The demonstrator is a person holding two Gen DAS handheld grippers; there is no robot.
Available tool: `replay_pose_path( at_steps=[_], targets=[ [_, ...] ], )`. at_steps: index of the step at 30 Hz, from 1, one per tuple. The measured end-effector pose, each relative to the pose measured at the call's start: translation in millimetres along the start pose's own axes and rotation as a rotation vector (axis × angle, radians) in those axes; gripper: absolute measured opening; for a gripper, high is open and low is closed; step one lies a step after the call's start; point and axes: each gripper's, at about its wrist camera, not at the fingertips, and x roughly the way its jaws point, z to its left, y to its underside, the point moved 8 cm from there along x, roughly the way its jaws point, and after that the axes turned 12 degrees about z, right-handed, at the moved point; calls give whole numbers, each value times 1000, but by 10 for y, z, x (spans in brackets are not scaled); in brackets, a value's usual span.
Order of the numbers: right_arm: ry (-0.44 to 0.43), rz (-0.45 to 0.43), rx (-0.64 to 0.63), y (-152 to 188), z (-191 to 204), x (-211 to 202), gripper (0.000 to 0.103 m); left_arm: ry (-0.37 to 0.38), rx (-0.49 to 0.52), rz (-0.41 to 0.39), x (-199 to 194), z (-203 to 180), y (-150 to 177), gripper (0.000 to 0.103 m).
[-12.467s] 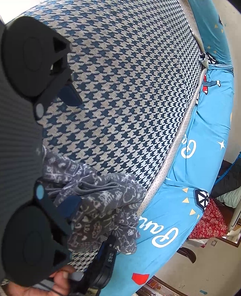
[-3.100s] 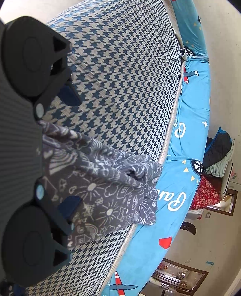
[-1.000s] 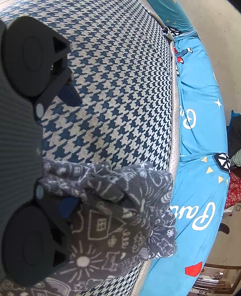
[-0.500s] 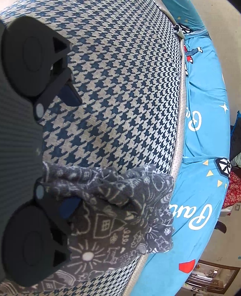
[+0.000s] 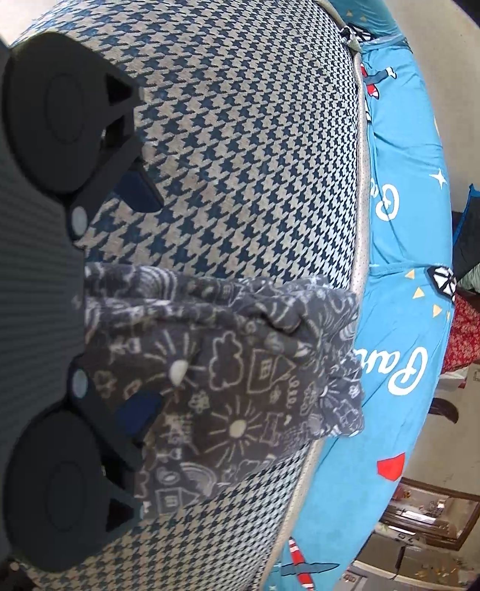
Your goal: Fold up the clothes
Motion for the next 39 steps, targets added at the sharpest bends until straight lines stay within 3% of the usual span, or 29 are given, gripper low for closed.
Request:
replay_pose_path(
  at_steps=[3,13,19,24,39],
  targets=[
    [-7,6,-12,23,44,45,50,-31,43,30,59,-43,105,103],
    [-25,2,13,-14,80,75,50,-36,-4,44,25,125,233,103],
    [-7,0,-29,23,114,86,50,-30,-110,75,45,290,342,103],
    [-9,-3,-39,50,128,53,50,-100,-112,62,5,363,449,103],
    [-94,19,-150,257,449,-59,50,-139,-207,8,-125,468,685,103]
  ],
)
